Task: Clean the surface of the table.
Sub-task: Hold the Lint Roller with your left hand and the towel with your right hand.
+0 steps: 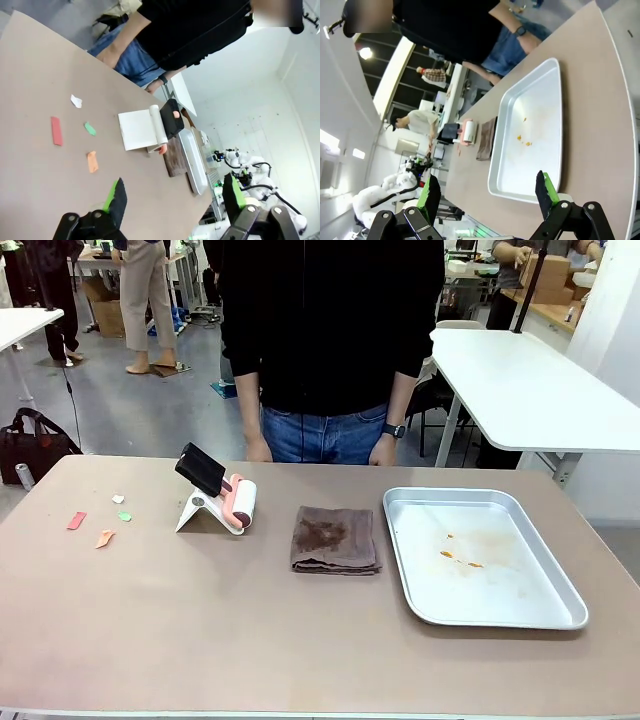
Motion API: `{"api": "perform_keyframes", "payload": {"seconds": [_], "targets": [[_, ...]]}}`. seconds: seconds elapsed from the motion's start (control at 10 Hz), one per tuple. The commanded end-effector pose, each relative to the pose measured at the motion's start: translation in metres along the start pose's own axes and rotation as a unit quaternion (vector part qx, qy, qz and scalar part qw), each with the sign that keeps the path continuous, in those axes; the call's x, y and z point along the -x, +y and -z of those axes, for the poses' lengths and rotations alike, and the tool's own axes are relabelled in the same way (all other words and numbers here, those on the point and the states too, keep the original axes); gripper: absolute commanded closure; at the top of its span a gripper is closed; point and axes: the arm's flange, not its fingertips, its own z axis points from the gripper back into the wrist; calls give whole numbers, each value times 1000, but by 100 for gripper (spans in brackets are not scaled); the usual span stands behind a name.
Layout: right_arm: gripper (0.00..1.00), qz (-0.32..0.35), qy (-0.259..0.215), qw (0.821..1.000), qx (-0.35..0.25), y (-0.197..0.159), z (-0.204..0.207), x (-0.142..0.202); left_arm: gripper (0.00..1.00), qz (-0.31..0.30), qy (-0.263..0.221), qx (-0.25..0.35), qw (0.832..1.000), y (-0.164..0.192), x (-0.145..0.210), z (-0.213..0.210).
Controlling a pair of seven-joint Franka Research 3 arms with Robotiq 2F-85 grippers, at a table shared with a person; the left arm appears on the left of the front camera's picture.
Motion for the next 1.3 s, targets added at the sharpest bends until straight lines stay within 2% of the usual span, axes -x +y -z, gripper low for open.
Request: {"api": "perform_keyframes", "payload": {"seconds": [0.0,0.4,0.6,0.8,1.0,1.2], "targets": [[0,1,9,1000,-10,4,0,3,0,-2,0,9,1000,-3,3,-6],[0,16,16,1000,-7,0,2,5,0,-3,0,1,1000,-2,2,-6],[0,-18,12,998,64,44,32,8,0,51,-2,-9,999,-43,-12,-1],[0,-82,9,988,129,103,82,16,0,100,42,-33,994,-93,-32,24],[0,-149,29,977,151,155,127,25,0,153,105,-61,981,-145,-42,75],[0,-218,85,958,167,204,181,40,0,223,166,-97,956,-192,-43,137]]}}
